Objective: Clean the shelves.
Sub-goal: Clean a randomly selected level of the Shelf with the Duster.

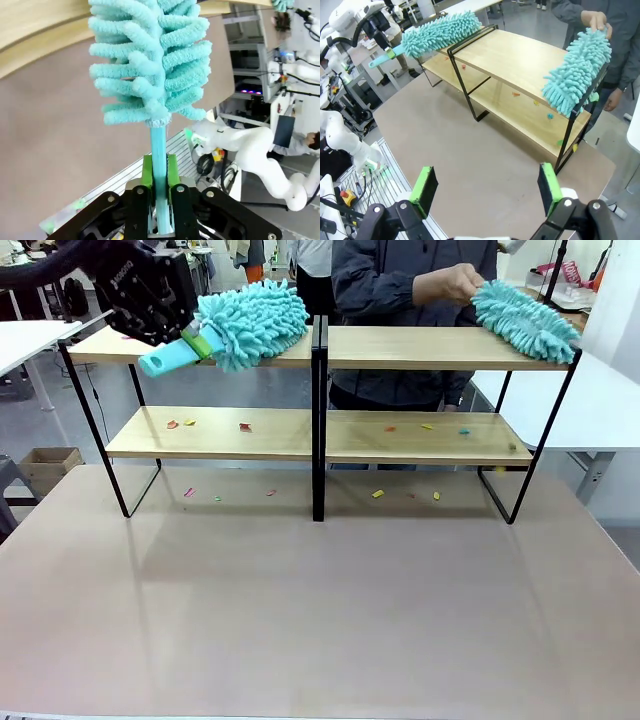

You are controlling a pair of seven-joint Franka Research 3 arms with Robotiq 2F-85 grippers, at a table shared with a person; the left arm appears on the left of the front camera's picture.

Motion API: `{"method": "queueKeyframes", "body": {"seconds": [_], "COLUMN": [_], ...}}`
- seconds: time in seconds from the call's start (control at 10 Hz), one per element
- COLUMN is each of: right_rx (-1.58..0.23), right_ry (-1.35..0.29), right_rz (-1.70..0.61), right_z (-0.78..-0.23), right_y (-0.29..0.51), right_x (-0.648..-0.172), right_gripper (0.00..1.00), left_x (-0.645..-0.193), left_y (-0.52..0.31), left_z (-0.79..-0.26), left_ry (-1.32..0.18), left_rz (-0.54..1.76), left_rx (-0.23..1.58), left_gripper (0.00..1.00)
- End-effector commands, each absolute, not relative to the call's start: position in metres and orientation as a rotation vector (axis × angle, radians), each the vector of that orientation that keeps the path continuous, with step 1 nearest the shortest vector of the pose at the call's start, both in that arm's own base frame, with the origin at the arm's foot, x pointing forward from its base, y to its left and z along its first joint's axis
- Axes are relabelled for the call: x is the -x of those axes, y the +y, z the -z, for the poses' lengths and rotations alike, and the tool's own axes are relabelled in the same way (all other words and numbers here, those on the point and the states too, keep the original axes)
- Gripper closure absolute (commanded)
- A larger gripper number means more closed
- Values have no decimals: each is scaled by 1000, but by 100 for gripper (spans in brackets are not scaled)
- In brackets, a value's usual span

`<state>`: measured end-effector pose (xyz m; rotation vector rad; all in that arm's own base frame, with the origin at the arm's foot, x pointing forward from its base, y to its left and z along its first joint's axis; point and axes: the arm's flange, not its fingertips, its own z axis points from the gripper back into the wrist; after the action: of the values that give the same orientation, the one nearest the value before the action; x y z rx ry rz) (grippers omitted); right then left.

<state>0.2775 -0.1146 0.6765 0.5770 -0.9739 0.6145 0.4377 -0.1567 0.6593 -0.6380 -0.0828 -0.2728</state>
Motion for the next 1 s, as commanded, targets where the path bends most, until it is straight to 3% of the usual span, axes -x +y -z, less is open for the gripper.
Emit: {"method": "queueKeyframes", "body": {"seconds": [0.0,0.6,0.9], "right_rx": [-579,-579,-579], "right_ry": [-972,-972,-972], "right_rz": [-617,-617,-617], "right_z": [-678,-678,-678], "right_y": [-114,-114,-114], "right_x": [-277,-277,-277], "right_gripper": [0,0,0], "left_x": [-433,-423,-415], "left_y": [-147,-66,-28], "left_z": [-657,-657,-686], "left_ry": [-108,-98,-194], "left_rz": [225,-86,-277], "left_rx": [595,398,268], "left_gripper": [87,87,87]}}
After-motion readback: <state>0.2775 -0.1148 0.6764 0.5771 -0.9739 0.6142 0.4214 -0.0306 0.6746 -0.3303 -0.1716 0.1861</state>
